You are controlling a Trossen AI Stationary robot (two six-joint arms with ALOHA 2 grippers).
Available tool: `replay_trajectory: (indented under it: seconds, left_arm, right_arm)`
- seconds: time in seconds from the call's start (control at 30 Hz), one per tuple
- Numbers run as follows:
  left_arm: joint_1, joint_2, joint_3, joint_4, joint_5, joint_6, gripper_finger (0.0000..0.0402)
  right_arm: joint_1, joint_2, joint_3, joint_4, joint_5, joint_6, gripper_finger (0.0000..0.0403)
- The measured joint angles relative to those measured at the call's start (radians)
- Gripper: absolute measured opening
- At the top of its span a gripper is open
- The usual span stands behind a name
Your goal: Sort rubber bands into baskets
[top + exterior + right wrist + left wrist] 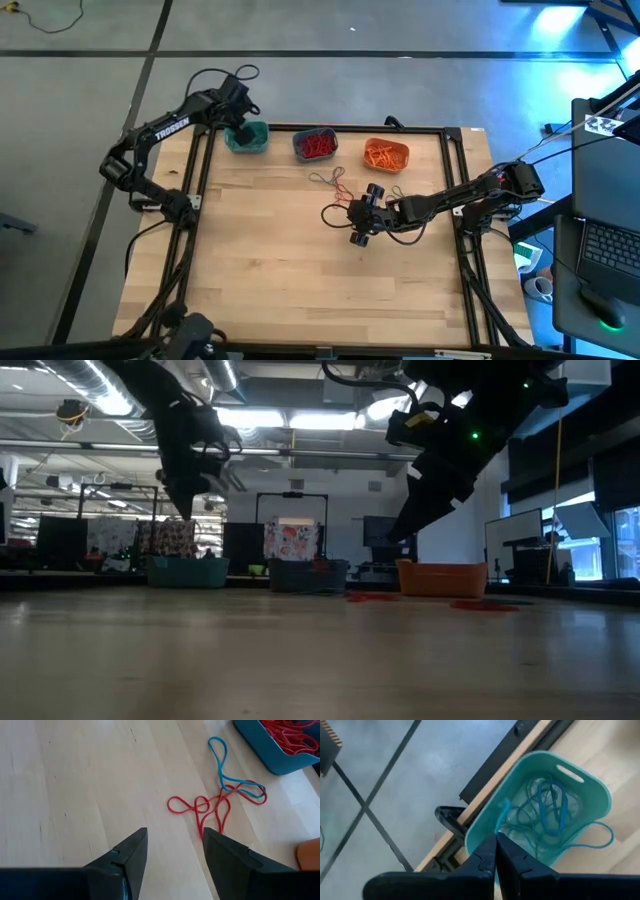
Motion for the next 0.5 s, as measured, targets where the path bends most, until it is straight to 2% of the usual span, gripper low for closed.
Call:
replay_trajectory:
  seconds: [0.17, 0.5]
  left_arm:
    - [0.0, 0.0, -0.026, 0.025, 0.063, -0.007, 0.0018]
    - [-0.064, 0.006, -0.027, 0.036, 0.22, -0.089, 0.0141]
  right_arm:
    - [0.0, 0.0, 0.0, 0.001, 0.001, 0.0, 0.019]
    - [0.0, 0.0, 0.0, 0.001, 0.0, 0.0, 0.019]
